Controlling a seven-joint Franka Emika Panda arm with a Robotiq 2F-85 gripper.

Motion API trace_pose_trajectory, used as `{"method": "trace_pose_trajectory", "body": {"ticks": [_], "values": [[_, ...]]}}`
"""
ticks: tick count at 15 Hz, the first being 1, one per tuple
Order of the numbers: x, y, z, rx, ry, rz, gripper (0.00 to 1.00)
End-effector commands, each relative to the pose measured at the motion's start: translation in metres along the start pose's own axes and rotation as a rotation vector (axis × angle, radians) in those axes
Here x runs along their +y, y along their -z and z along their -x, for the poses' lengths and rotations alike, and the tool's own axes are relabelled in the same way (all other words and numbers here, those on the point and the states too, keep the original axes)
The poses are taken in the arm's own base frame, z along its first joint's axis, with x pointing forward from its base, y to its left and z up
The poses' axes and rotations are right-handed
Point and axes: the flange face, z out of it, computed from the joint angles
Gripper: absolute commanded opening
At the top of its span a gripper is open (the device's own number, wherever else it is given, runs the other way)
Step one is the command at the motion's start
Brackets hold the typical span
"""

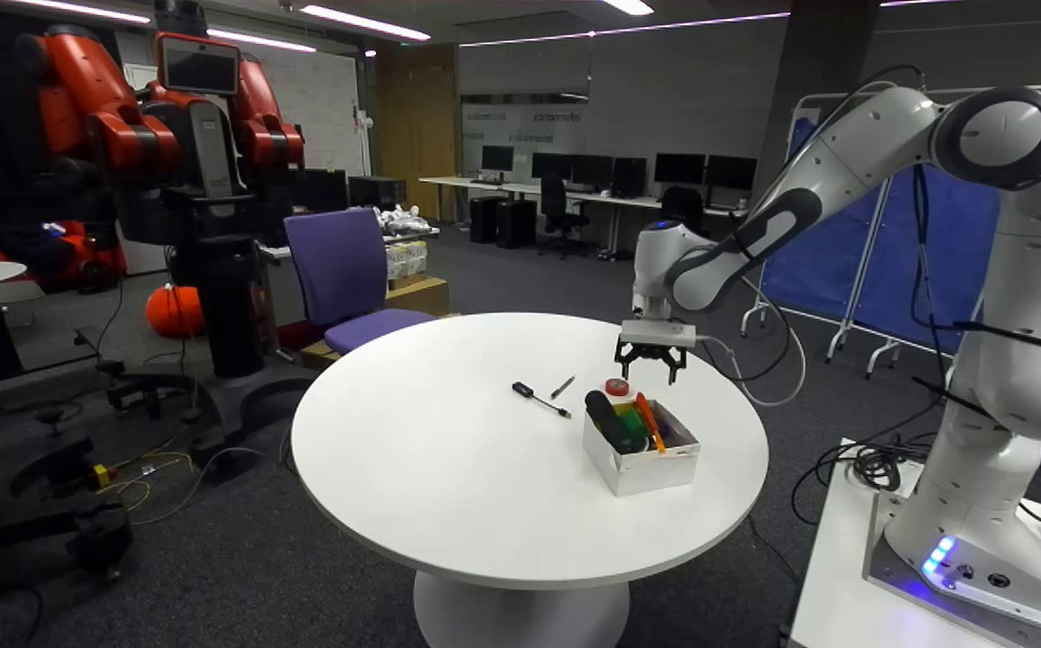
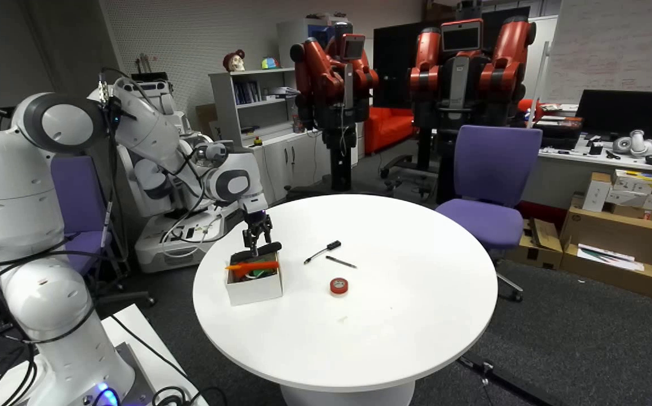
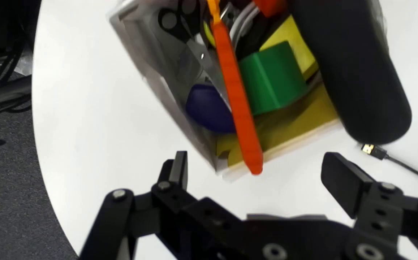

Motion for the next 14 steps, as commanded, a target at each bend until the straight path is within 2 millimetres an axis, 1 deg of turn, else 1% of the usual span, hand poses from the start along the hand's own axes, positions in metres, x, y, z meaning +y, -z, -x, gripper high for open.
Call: {"method": "trace_pose_trajectory", "body": {"ticks": [1,3,4,6,7,9,10,12,14], "values": [[0.018,0.015,-0.068,0.015,-0.025,-0.060,1.00],[0.024,0.010,-0.108,0.016,-0.085,-0.083,1.00],[0.026,0.005,-0.128,0.012,-0.120,-0.101,1.00],[0.029,-0.006,-0.159,0.016,-0.186,-0.141,1.00],[0.027,-0.017,-0.172,0.023,-0.219,-0.160,1.00],[0.023,-0.035,-0.188,0.026,-0.276,-0.183,1.00],[0.020,-0.049,-0.192,0.022,-0.311,-0.179,1.00],[0.015,-0.071,-0.198,0.008,-0.380,-0.169,1.00],[0.011,-0.087,-0.203,-0.004,-0.422,-0.153,1.00]]}}
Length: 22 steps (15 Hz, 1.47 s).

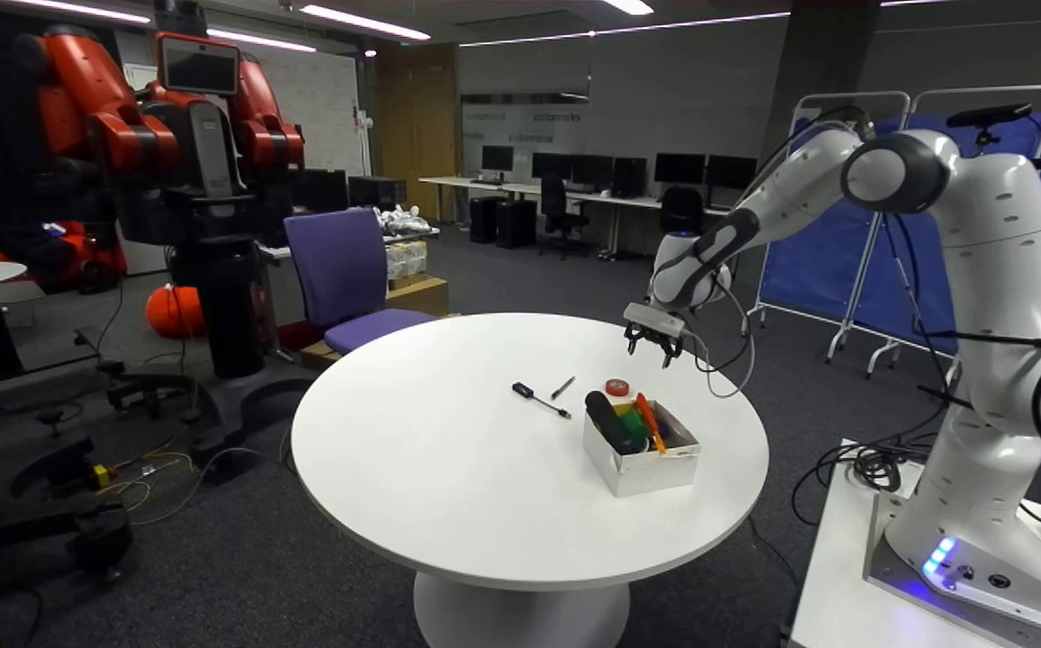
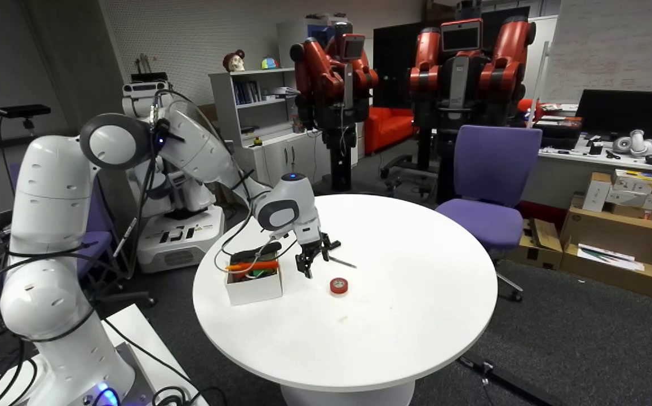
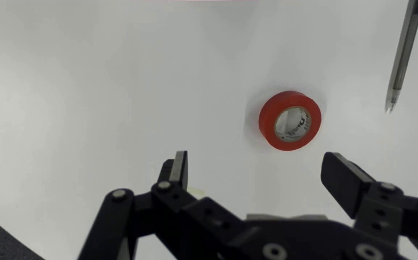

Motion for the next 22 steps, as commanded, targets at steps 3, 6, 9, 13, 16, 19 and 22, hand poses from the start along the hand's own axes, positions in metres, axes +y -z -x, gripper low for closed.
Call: {"method": "trace_pose_trajectory", "body": {"ticks": [3,6,9,13,16,19,22], "values": [[-0.021,-0.040,-0.012,-0.014,-0.118,0.030,1.00],[-0.029,-0.059,-0.011,-0.037,-0.146,0.067,1.00],[-0.034,-0.073,-0.009,-0.045,-0.160,0.096,1.00],[-0.039,-0.090,-0.007,-0.047,-0.174,0.144,1.00],[-0.042,-0.100,-0.006,-0.044,-0.174,0.161,1.00],[-0.044,-0.105,-0.004,-0.042,-0.172,0.166,0.96],[-0.046,-0.107,-0.004,-0.042,-0.168,0.169,0.69]]}}
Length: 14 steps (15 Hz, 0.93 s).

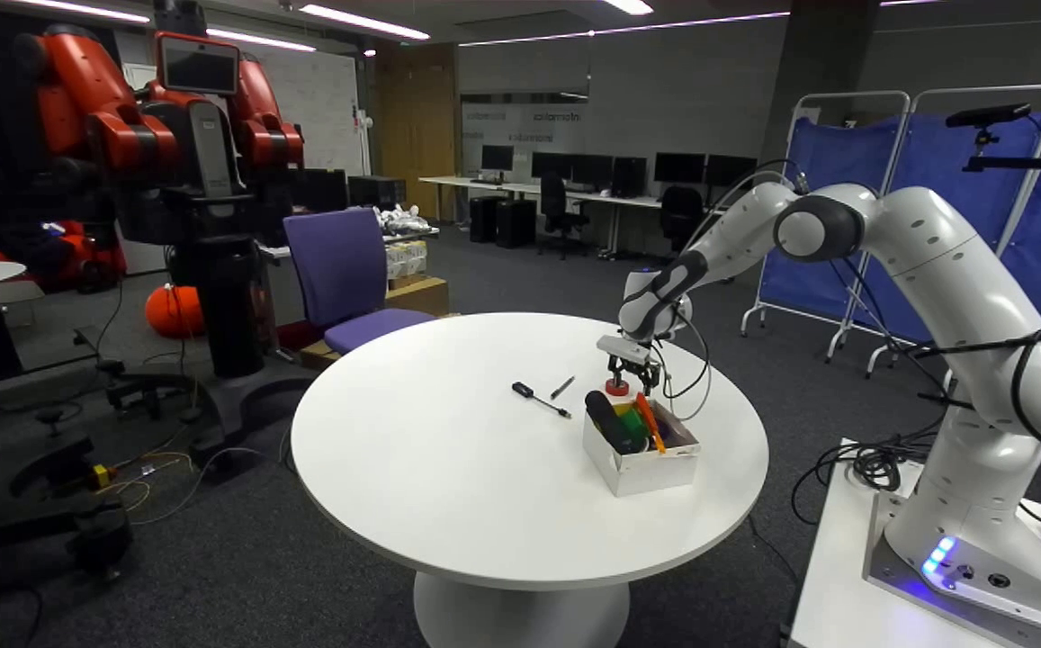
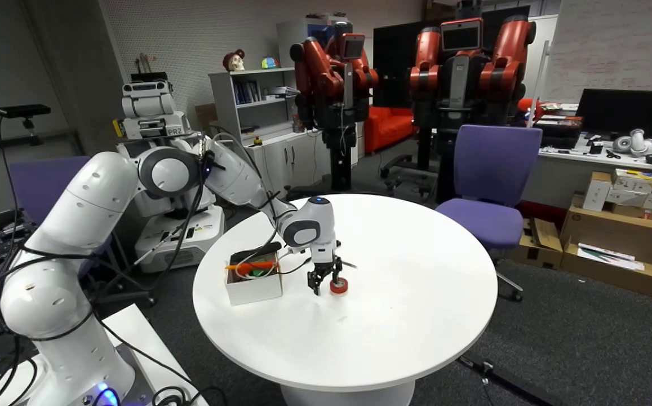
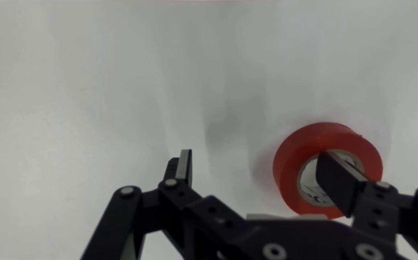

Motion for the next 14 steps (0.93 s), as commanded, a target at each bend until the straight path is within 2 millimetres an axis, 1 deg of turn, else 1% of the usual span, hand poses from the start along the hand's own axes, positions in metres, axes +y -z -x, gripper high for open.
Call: {"method": "trace_pose_trajectory", "body": {"ticks": [1,2,4,5,6,7,8,9,10,12,14], "values": [[-0.0082,0.0055,-0.0018,-0.001,-0.015,0.021,0.62],[-0.0097,0.0074,-0.0017,-0.001,-0.014,0.019,0.53],[-0.0114,0.0093,-0.0016,-0.002,-0.014,0.021,0.39],[-0.0120,0.0100,-0.0017,-0.002,-0.014,0.022,0.39],[-0.0124,0.0110,-0.0022,0.000,-0.016,0.019,0.73],[-0.0117,0.0116,-0.0029,-0.001,-0.017,0.018,0.69],[-0.0111,0.0118,-0.0035,-0.001,-0.018,0.018,0.69],[-0.0105,0.0117,-0.0043,0.000,-0.019,0.020,0.75],[-0.0092,0.0116,-0.0050,0.001,-0.020,0.020,0.84],[-0.0077,0.0103,-0.0070,0.003,-0.022,0.023,0.98],[-0.0062,0.0086,-0.0093,0.003,-0.024,0.029,0.98]]}}
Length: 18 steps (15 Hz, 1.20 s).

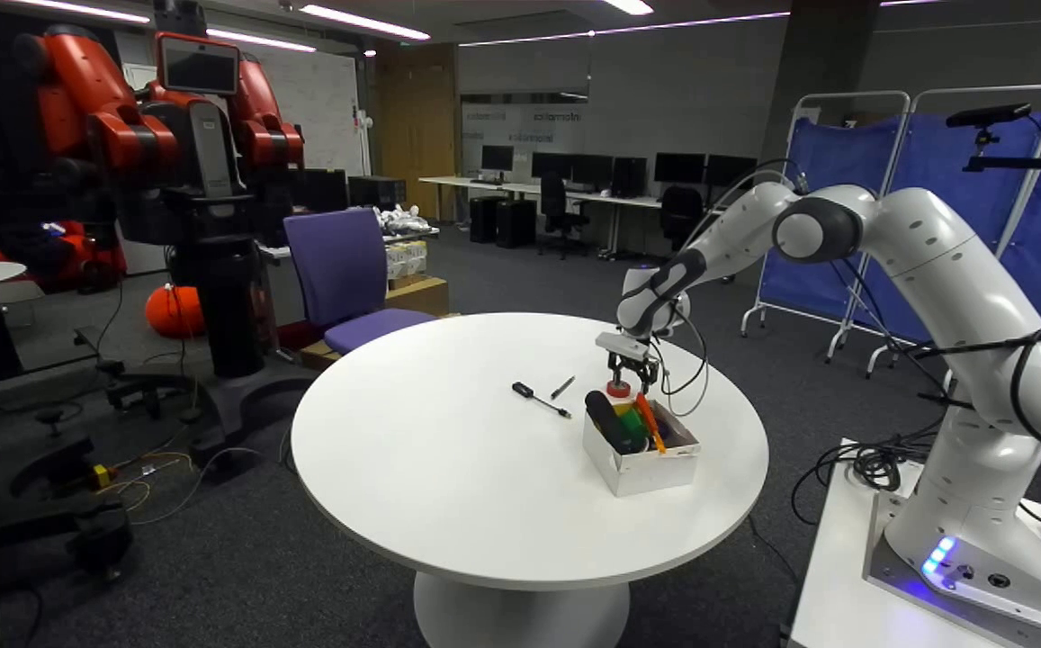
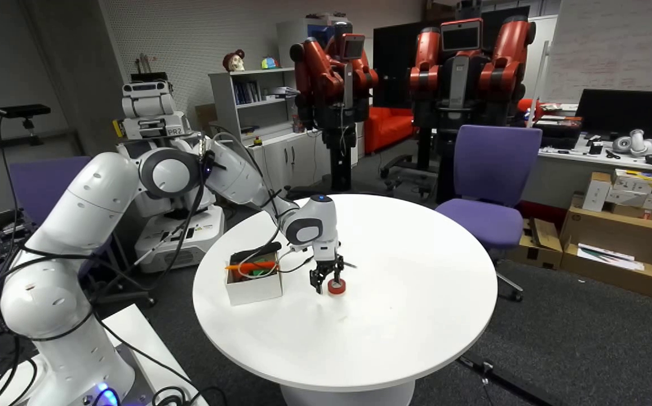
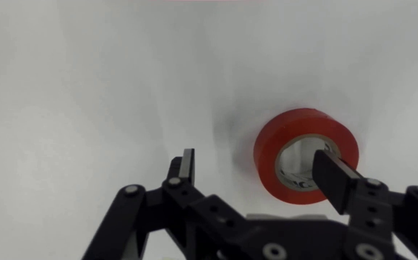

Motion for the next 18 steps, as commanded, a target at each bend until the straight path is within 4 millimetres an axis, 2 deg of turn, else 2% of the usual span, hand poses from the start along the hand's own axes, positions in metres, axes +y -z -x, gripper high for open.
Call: {"method": "trace_pose_trajectory", "body": {"ticks": [1,2,5,7,8,15,18], "values": [[0.001,0.002,-0.006,0.001,-0.022,0.028,0.98],[0.002,0.000,-0.006,0.004,-0.021,0.034,0.87],[0.005,-0.007,-0.006,0.009,-0.019,0.053,0.78],[0.007,-0.009,-0.005,0.007,-0.018,0.066,0.68],[0.007,-0.010,-0.004,0.004,-0.016,0.072,0.53],[0.007,-0.002,0.001,0.006,-0.005,0.067,0.00],[0.008,0.011,0.007,0.018,0.009,0.047,0.05]]}}
